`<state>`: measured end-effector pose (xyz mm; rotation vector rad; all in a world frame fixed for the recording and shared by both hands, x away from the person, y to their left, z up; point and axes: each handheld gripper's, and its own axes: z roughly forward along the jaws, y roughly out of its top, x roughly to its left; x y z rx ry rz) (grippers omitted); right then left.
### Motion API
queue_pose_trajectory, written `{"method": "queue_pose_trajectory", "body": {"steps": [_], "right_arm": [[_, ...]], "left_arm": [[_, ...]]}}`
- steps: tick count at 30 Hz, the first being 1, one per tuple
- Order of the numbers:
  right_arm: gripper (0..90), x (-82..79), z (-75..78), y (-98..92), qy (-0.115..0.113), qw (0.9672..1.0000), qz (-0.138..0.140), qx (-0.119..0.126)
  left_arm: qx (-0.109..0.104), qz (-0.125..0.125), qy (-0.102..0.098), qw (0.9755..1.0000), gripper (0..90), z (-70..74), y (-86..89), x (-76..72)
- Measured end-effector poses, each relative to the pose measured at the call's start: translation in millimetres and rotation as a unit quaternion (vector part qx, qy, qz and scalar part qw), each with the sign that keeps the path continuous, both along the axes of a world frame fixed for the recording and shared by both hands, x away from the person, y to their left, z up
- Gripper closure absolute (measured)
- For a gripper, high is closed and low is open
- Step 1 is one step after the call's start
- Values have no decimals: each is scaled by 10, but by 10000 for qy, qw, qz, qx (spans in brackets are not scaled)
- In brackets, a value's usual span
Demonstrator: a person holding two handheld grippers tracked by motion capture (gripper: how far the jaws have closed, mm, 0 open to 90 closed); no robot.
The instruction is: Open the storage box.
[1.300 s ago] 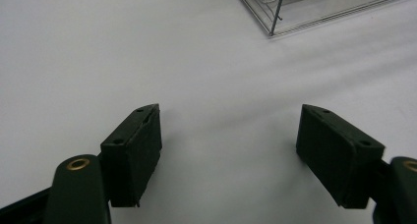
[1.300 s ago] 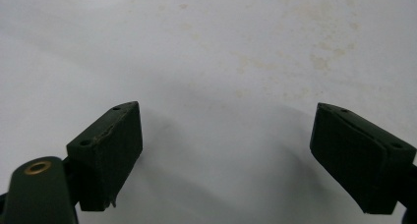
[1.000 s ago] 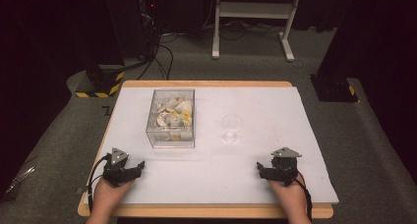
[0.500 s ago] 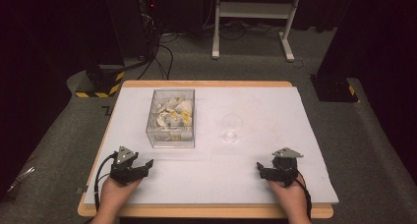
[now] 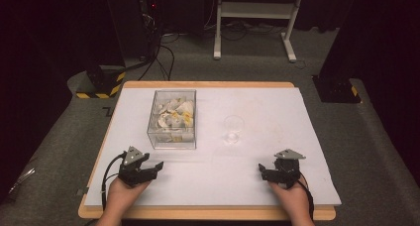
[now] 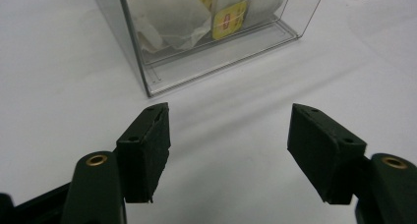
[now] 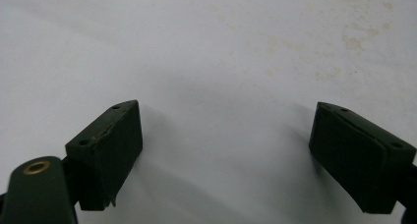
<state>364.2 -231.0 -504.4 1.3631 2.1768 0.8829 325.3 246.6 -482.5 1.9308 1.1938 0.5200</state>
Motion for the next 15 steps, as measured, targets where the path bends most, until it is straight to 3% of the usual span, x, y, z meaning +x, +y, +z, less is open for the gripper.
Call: {"method": "queue_pose_trajectory", "body": {"steps": [8, 11, 15], "right_arm": [[129, -1, 0, 1, -2, 10000, 1, -4], [131, -2, 0, 3, -26, 10000, 5, -23], [131, -1, -1, 1, -29, 10000, 14, -24]], "left_arm": [[83, -44, -63, 9999, 371, 34, -47, -25], [-66, -10, -102, 9999, 387, 20, -41, -39], [-22, 84, -106, 9999, 380, 2, -39, -27]]}}
